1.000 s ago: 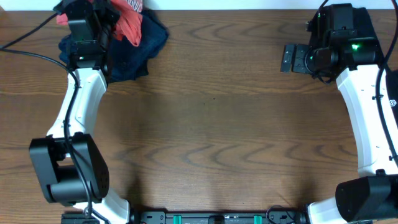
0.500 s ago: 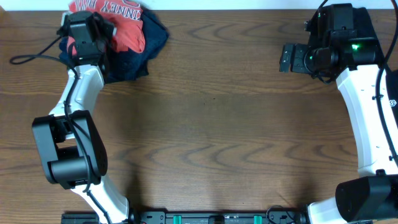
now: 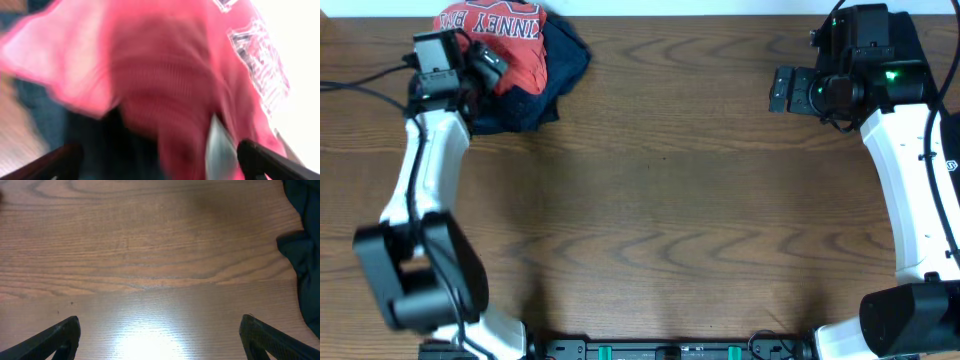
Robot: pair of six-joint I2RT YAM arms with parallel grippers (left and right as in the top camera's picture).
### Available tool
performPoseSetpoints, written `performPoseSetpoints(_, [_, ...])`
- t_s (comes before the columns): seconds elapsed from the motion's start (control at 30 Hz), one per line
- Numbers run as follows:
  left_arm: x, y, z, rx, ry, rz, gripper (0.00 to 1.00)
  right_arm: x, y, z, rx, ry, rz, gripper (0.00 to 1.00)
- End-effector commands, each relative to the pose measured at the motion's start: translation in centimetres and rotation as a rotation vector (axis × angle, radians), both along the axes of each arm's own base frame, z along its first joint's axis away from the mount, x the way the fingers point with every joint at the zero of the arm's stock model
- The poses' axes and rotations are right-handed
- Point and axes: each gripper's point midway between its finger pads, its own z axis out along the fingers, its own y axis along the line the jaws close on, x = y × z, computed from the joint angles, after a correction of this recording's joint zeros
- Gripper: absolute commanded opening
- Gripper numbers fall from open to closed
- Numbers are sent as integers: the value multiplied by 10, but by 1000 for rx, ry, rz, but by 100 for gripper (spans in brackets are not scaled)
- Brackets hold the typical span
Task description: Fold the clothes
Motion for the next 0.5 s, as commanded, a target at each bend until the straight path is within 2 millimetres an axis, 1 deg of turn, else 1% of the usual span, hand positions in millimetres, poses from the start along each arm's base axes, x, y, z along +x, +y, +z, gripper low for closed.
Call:
performPoseSetpoints(0.0, [-18, -1, 58, 178, -47, -139, 99, 2, 5, 4, -15, -19, 45, 96])
performPoseSetpoints(0.07, [-32, -3, 70, 208, -37, -167, 99, 2, 7, 11, -33, -43, 83, 95])
performPoseSetpoints(0.17, [-51, -6, 83, 222, -20, -181, 98, 2, 12, 36, -62, -111, 149, 97])
performPoseSetpoints(0.23, [-60, -7, 87, 220, -9, -181, 98, 1, 17, 67, -57, -188, 167, 99])
performPoseSetpoints(0.27, [-62, -8, 87, 218, -4, -181, 98, -1, 23, 87, -36, -241, 182, 99])
performPoseSetpoints(0.33, [-65, -8, 85, 215, 9, -183, 98, -6, 33, 128, 1, -348, 210, 99])
performPoseSetpoints(0.4, [-64, -8, 83, 214, 12, -183, 98, -13, 40, 164, 19, -453, 227, 99])
performPoseSetpoints(0.43, [-65, -8, 83, 213, 14, -183, 98, -17, 42, 179, 26, -500, 234, 99])
performPoseSetpoints(0.47, [-65, -8, 83, 213, 16, -183, 98, -22, 45, 189, 44, -529, 237, 99])
